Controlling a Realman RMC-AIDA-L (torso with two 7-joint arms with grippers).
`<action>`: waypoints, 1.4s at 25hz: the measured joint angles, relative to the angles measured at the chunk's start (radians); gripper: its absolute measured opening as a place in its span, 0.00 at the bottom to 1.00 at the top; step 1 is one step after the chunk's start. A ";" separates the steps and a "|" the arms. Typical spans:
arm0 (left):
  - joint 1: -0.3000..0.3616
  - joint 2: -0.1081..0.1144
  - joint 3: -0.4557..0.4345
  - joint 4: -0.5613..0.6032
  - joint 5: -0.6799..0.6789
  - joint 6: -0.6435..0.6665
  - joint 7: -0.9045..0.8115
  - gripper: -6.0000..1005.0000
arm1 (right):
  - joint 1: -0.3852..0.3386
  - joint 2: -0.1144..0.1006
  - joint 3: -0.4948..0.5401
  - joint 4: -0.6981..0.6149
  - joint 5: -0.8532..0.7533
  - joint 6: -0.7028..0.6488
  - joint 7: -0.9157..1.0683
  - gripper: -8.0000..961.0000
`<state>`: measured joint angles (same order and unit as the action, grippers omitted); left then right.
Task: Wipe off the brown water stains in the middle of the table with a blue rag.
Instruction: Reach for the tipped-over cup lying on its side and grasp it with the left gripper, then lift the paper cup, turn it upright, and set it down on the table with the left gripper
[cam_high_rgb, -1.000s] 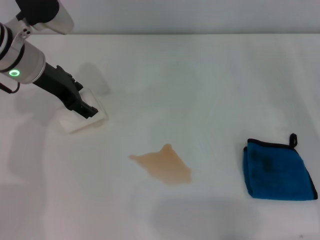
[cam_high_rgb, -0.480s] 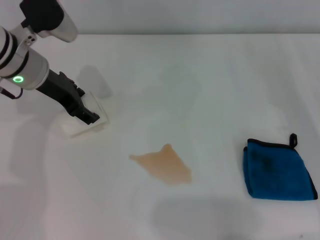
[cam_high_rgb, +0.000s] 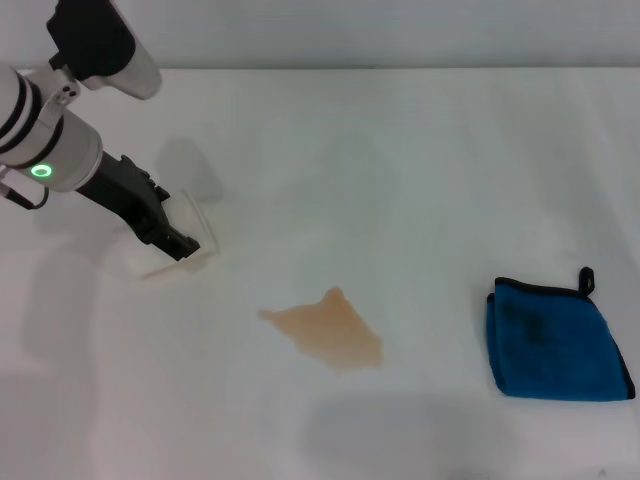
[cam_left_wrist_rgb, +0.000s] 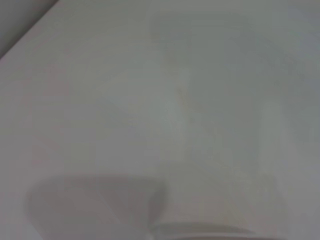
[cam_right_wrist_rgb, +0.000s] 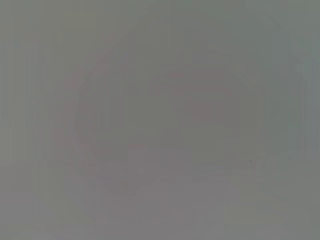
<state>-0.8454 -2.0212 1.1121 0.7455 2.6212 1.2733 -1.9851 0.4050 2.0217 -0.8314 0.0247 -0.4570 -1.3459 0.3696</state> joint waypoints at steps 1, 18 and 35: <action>0.001 -0.003 0.000 0.000 0.005 -0.004 0.000 0.84 | 0.000 0.000 0.000 0.000 0.000 0.000 0.000 0.87; 0.006 -0.016 0.000 -0.003 0.023 -0.020 -0.003 0.84 | -0.005 0.000 0.000 0.000 0.000 0.000 0.000 0.87; 0.025 -0.029 0.000 0.090 0.030 0.018 -0.028 0.76 | -0.009 0.002 0.000 0.000 0.000 -0.008 0.000 0.87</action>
<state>-0.8206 -2.0502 1.1121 0.8354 2.6514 1.2916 -2.0134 0.3957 2.0233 -0.8314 0.0245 -0.4572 -1.3535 0.3696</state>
